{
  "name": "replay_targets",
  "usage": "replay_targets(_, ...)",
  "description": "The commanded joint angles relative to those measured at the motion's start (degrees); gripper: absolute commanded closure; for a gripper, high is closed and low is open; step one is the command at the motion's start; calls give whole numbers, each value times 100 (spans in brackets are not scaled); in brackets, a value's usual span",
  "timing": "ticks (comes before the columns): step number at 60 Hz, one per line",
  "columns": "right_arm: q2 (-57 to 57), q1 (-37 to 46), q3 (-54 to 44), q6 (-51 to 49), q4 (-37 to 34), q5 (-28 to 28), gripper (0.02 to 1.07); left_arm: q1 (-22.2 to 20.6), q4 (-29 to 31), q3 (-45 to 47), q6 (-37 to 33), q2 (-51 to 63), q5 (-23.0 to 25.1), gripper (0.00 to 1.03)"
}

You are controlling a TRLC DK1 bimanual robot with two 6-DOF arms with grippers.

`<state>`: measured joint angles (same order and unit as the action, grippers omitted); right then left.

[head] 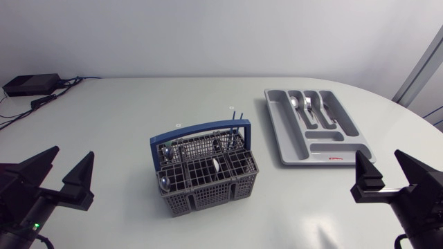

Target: Unload the cutlery basket into the drawer organizer.

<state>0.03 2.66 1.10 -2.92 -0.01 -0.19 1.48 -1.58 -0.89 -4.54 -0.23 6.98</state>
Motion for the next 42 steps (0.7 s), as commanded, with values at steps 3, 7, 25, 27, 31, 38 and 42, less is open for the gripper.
replay_targets(3, -38, -46, -119, 151, -25, -17, 6, 11, -9, 106, -47, -47, -22, 4)
replay_targets(7, -38, -46, -119, 151, -25, -17, 6, 2, -9, 106, -47, -47, -22, 4)
replay_targets(25, -38, -46, -119, 151, -25, -17, 6, 2, -9, 106, -47, -47, -22, 4)
replay_targets(27, -38, -55, -119, 151, -25, -17, 6, 2, -17, 106, -47, -47, -22, 4)
replay_targets(31, -38, -99, -110, 151, -43, -17, 6, -16, -26, 115, -47, -47, -22, 4)
replay_targets(38, -47, -213, -119, 151, -16, -17, 6, -33, -88, 115, 23, -56, -22, 4)
replay_targets(42, -47, -257, -102, 151, 27, 19, 6, -24, -281, 97, 102, -65, -22, 4)
